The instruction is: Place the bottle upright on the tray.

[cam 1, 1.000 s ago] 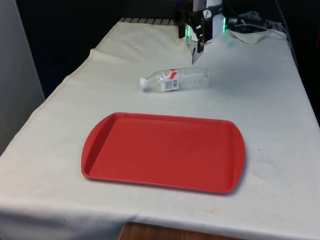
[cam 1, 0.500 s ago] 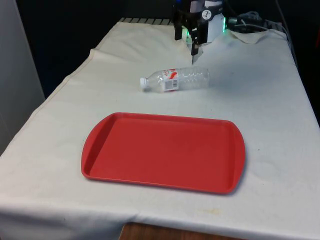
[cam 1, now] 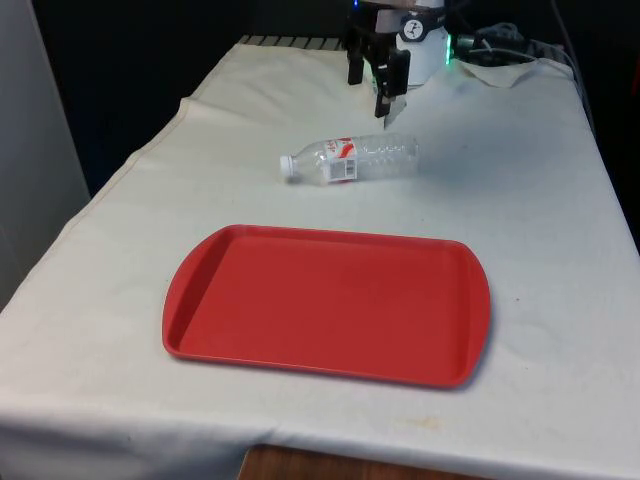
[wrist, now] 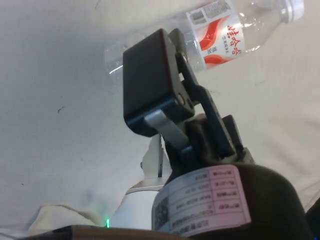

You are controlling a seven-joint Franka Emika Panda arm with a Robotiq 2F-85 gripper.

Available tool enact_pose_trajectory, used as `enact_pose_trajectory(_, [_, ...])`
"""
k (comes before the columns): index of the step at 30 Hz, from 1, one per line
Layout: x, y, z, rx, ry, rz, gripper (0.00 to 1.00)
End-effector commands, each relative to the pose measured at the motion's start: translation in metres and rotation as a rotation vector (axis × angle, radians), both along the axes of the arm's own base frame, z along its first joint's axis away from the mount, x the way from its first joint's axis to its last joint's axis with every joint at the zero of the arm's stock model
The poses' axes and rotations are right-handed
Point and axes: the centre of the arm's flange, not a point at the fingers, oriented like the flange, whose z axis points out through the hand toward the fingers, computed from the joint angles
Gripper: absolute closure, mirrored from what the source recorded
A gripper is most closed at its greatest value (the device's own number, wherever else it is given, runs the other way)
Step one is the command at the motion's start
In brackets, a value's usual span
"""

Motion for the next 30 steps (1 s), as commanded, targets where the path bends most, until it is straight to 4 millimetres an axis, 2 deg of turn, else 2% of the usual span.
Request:
enact_pose_trajectory(1, [0.001,0.001,-0.002,0.001,-0.010,-0.018,0.00])
enact_pose_trajectory(17, [-0.002,-0.002,-0.016,-0.010,0.007,-0.108,0.00])
enact_pose_trajectory(30, [-0.010,-0.002,-0.014,0.018,-0.017,-0.134,0.00])
